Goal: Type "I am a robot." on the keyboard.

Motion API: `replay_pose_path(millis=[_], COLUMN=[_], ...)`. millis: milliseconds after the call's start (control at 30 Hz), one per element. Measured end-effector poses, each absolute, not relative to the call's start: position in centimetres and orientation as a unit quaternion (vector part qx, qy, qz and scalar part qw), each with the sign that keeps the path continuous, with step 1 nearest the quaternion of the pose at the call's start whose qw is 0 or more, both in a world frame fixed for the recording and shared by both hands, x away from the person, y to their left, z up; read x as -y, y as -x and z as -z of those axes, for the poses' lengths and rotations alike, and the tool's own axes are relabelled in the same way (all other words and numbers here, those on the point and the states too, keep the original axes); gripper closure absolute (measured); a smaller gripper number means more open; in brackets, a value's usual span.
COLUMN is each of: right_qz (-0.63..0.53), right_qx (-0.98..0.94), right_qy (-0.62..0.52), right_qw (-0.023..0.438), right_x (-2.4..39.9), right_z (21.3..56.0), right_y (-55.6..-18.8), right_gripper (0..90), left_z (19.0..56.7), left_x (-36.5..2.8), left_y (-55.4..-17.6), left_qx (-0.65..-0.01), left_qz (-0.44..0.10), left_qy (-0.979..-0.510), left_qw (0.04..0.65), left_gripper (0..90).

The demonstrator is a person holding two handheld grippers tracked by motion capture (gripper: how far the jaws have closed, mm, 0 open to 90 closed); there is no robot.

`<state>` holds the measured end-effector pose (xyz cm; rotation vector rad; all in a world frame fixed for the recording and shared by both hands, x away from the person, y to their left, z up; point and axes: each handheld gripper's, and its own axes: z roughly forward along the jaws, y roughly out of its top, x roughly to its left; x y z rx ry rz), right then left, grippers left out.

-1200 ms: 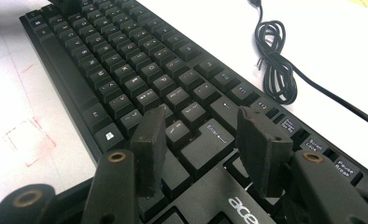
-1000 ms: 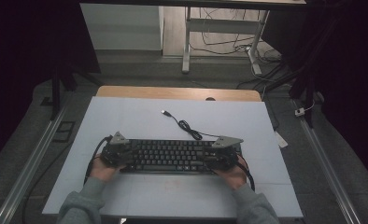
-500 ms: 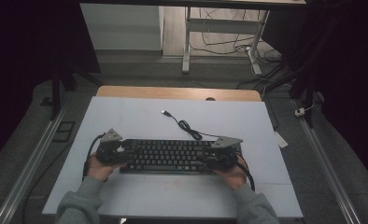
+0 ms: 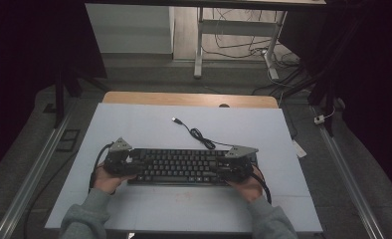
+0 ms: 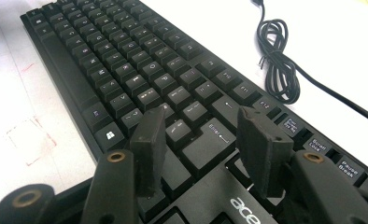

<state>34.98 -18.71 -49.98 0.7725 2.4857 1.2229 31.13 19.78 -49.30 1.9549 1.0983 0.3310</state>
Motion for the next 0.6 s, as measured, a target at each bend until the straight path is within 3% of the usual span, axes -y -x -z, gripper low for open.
replay_pose_path(millis=[600], right_qz=[-0.432], right_qx=[-0.857], right_qy=[-0.254], right_qw=[0.121], right_x=[17.76], right_z=[49.90], right_y=[-34.66], right_gripper=[52.8], left_z=[49.39], left_x=[-19.43], left_y=[-31.16], left_qx=[-0.437], left_qz=[-0.134], left_qy=[-0.786], left_qw=[0.416], left_gripper=[37.4])
